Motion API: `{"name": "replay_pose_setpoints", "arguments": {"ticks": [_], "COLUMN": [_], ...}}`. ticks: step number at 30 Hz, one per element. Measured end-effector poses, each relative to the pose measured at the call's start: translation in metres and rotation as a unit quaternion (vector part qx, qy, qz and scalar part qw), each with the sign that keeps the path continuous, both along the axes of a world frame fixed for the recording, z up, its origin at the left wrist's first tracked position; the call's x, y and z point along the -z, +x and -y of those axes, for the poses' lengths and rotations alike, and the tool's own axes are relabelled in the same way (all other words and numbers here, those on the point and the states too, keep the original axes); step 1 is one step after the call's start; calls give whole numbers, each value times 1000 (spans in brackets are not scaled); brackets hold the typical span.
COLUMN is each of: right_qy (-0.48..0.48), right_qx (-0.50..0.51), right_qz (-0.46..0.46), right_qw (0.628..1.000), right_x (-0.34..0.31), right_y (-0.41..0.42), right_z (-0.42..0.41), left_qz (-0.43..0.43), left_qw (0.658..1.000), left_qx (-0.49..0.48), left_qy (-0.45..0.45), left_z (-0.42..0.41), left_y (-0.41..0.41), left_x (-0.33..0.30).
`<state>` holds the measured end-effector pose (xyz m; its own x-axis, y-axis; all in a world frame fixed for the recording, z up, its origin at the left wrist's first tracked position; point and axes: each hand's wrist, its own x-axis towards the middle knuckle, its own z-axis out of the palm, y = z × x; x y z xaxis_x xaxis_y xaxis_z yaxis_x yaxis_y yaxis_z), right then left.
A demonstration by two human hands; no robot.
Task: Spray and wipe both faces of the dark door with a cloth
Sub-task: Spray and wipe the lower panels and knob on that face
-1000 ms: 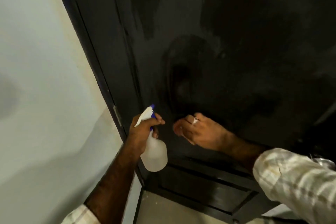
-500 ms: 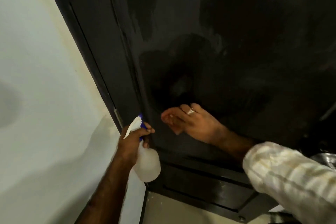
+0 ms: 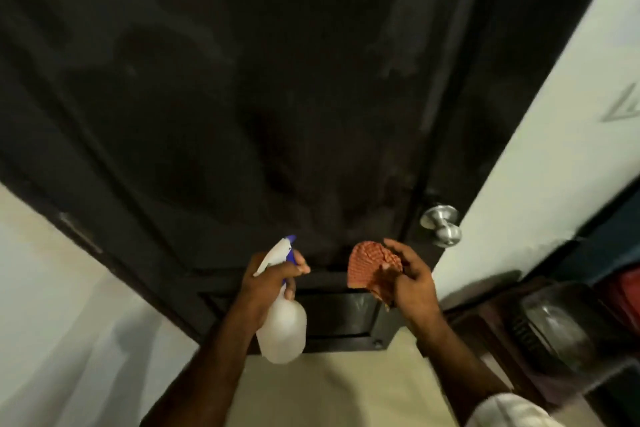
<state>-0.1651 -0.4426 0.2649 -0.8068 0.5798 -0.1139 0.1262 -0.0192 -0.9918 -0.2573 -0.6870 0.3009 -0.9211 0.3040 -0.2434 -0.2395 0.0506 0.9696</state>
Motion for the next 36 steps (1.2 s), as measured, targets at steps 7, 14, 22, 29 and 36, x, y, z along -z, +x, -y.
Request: {"name": "replay_pose_setpoints", "arguments": {"ticks": [7,14,22,29,36], "right_qy": [-281,-130,-196,-167,-174], "right_qx": [91,46,32,48,49], "right_qz": [64,136,111,140,142], "right_qw": [953,981,974,975,973], "right_x": [0,-27,-28,-22,-32], "right_y": [45,50,22,0,-35], "right_z": [-75,-115,-113,-122,-133], "left_qz": [20,14,-8,-9,1], "left_qw": [999,1000,999,1000,1000], "left_qx": [41,22,23,21,12], "left_qy": [-18,-14,-23,-13,-20], "left_z": [-103,-155,-174,-185,-204], "left_y": [37,68,68,42,9], "left_x": [2,-8,-13,-13,-11]}}
